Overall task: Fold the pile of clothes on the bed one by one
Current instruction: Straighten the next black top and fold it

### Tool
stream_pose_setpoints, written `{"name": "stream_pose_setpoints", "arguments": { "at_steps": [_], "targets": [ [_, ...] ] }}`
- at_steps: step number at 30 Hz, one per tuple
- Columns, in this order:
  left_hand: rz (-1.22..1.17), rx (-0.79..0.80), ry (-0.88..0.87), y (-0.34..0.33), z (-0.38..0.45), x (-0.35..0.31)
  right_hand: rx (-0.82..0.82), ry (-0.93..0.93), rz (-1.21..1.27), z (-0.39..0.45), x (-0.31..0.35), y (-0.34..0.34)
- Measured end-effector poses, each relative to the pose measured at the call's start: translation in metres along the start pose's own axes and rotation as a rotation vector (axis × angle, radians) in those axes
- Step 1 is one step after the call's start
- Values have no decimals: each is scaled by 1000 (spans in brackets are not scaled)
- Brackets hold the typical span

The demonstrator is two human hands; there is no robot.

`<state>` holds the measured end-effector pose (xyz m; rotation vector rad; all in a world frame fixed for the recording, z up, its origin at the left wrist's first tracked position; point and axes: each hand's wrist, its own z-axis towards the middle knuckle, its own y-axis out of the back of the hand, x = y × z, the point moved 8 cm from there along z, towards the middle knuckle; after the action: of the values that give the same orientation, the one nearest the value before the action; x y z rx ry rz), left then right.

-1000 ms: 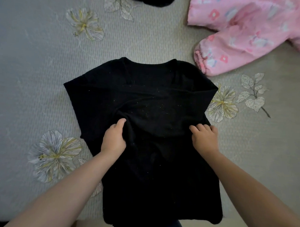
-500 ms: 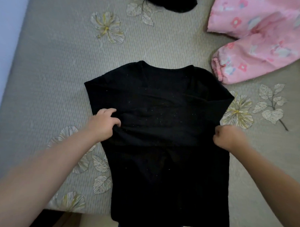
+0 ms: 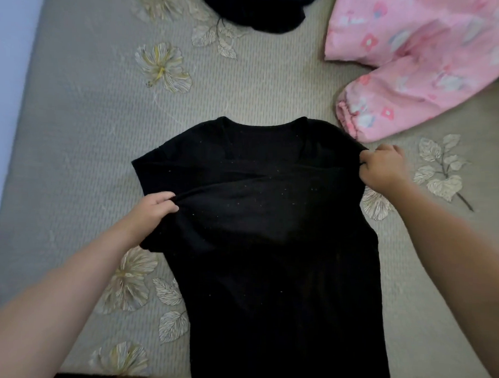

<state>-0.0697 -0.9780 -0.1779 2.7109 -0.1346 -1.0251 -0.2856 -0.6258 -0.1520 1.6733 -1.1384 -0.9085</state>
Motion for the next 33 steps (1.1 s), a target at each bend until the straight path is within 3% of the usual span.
{"name": "stream_pose_setpoints", "arguments": {
  "at_steps": [2,6,9,13,16,18,21,24,26,28,30,33],
  "targets": [
    [127,27,-11,8,6,-11,-8,36,-121,12,-1,16],
    [555,-43,-57,25,26,-25,143,33,-414,35,3,28],
    [838,-196,-8,31,41,-34,135,-7,-477,48,11,26],
    [890,-448,38,27,42,-46,38,-108,-395,46,10,11],
    [849,-555,-2,19,36,-41,-112,-61,-93,21,23,-3],
    [764,-543,-7,16,30,-27,-197,66,74,-11,38,-15],
    [867,-550,-92,9,14,-16,-180,418,22,-73,60,-52],
    [1162,-394,-435,-27,-2,-16,-132,415,25,-97,50,-75],
    [1291,-229,-543,-50,-5,-4,-105,367,85,-94,46,-78],
    [1274,-130,-429,-56,-1,9,-103,367,130,-91,47,-74],
    [1223,-131,-246,-48,4,17,-80,356,150,-87,42,-74],
    [1137,-240,-255,-41,8,5,-41,373,183,-87,28,-69]
  ]
}}
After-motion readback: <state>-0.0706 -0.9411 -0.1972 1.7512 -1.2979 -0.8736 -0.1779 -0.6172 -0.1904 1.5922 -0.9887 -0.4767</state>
